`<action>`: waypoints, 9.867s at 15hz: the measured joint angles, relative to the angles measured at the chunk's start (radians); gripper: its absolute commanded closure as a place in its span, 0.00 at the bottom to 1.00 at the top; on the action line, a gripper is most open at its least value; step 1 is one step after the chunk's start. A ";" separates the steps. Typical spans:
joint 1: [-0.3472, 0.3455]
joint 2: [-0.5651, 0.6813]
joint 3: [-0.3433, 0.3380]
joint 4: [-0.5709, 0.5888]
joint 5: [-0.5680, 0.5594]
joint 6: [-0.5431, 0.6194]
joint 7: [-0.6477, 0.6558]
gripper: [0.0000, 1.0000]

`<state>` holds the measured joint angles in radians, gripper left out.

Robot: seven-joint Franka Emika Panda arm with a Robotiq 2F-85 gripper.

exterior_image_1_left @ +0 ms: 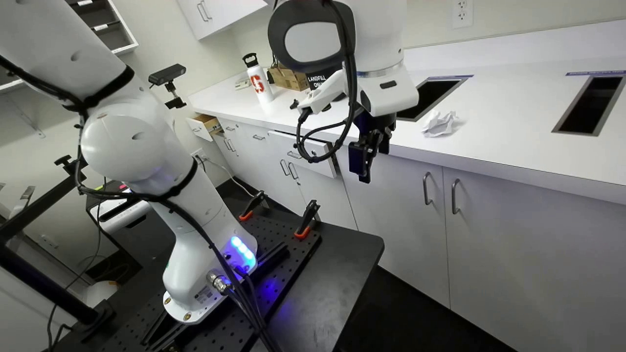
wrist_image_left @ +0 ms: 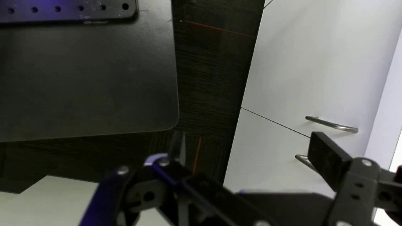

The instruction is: Open the cabinet door on the far right

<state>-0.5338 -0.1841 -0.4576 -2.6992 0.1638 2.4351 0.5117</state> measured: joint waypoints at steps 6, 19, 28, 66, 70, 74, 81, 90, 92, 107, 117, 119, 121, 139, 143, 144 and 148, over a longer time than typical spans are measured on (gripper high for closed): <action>-0.033 0.099 -0.089 0.076 0.166 -0.043 0.000 0.00; -0.174 0.598 -0.078 0.315 1.001 -0.198 -0.135 0.00; -0.179 0.624 -0.069 0.327 1.067 -0.227 -0.056 0.00; -0.150 0.990 0.122 0.494 2.016 -0.348 -0.140 0.98; -0.148 0.991 0.124 0.482 2.012 -0.369 -0.166 0.98; -0.153 0.994 0.102 0.476 1.968 -0.393 -0.174 0.98; -0.197 1.004 -0.007 0.424 1.783 -0.511 -0.231 0.98; -0.338 1.022 -0.157 0.439 1.485 -0.561 -0.291 0.98; -0.369 1.027 -0.176 0.454 1.448 -0.561 -0.291 0.91; -0.429 1.028 -0.233 0.484 1.468 -0.463 -0.394 0.98; -0.509 1.076 -0.212 0.699 1.490 -0.116 -0.492 0.64; -0.509 1.079 -0.186 0.710 1.492 -0.043 -0.535 0.51; -0.507 1.089 -0.153 0.721 1.498 0.028 -0.582 0.34; -0.478 0.738 -0.164 0.561 1.342 0.152 -0.961 0.00; -0.434 0.562 -0.163 0.440 1.351 0.208 -1.087 0.00; -0.417 0.518 -0.165 0.409 1.356 0.221 -1.117 0.00; -0.354 0.334 -0.164 0.276 1.374 0.270 -1.234 0.00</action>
<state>-0.8879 0.1495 -0.6214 -2.4231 1.5381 2.7049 -0.7224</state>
